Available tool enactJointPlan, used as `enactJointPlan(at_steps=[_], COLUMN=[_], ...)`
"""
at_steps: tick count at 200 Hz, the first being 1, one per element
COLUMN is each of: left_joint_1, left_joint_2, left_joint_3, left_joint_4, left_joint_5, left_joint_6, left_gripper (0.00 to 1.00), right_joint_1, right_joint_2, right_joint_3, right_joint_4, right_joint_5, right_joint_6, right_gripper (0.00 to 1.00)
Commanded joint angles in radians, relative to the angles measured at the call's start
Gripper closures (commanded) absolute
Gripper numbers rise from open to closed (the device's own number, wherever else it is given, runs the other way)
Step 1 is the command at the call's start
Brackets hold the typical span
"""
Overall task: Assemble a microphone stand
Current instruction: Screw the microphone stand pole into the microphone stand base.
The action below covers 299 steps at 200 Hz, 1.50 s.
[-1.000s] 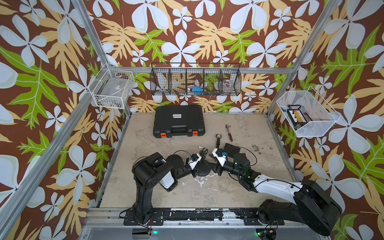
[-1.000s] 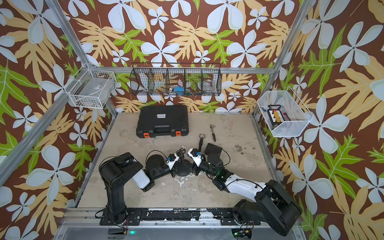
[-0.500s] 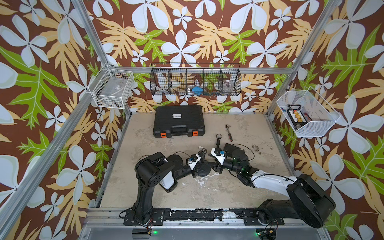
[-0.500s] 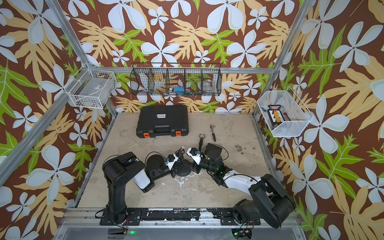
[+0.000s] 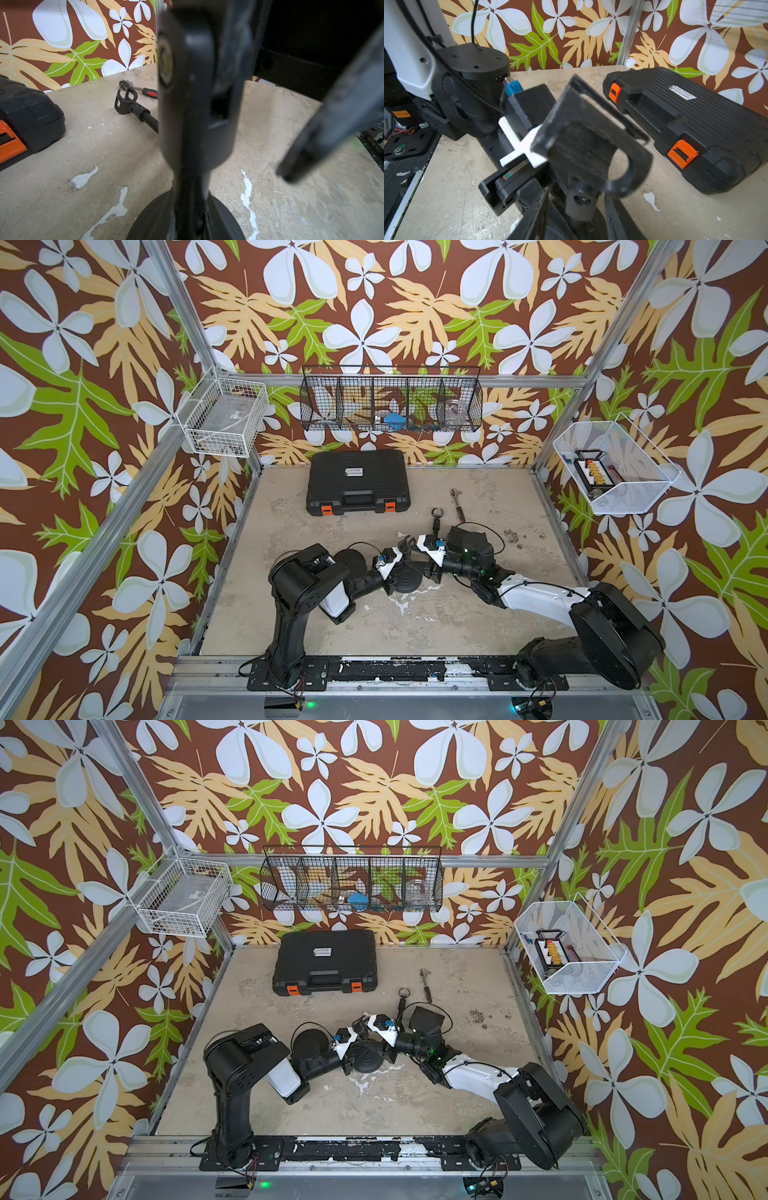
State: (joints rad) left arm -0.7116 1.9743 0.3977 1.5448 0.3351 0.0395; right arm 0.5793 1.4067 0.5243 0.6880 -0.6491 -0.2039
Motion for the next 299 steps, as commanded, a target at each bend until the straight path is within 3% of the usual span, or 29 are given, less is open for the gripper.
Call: enactJointPlan(at_steps=[1,59,102,119,189,254,267,299], left_joint_1=[0.000,0.000,0.000,0.000,0.000,0.000,0.000,0.000], left_joint_2=[-0.002,-0.004,-0.012,-0.016,-0.029,-0.044,-0.047,-0.049], left_joint_3=[0.001,0.003,0.003,-0.003,-0.003,-0.003,-0.006,-0.008], left_joint_4=[-0.072,-0.077,-0.077,-0.072,-0.063,-0.061,-0.059,-0.051], left_joint_5=[0.027,0.030,0.028,0.030,0.040,0.045,0.042,0.038], left_joint_6=[0.006,0.007,0.005,0.003,-0.004,-0.003,-0.003,-0.005], left_gripper=[0.98,0.98,0.97,0.96,0.95,0.93,0.93,0.88], right_joint_1=[0.001,0.001,0.002,0.007,0.146,0.406,0.436,0.449], right_joint_2=[0.014,0.056,0.078,0.076,-0.004,0.046,0.048,0.061], right_joint_3=[0.017,0.022,-0.039,-0.075,-0.197,-0.197,-0.187,-0.167], right_joint_4=[0.021,0.071,0.196,0.251,0.333,0.347,0.336,0.327], right_joint_5=[-0.035,-0.026,0.011,0.055,0.556,1.109,1.160,1.148], right_joint_6=[-0.015,0.013,0.081,0.117,0.239,0.333,0.348,0.362], right_gripper=[0.59,0.72,1.00,1.00,1.00,1.00,1.00,1.00])
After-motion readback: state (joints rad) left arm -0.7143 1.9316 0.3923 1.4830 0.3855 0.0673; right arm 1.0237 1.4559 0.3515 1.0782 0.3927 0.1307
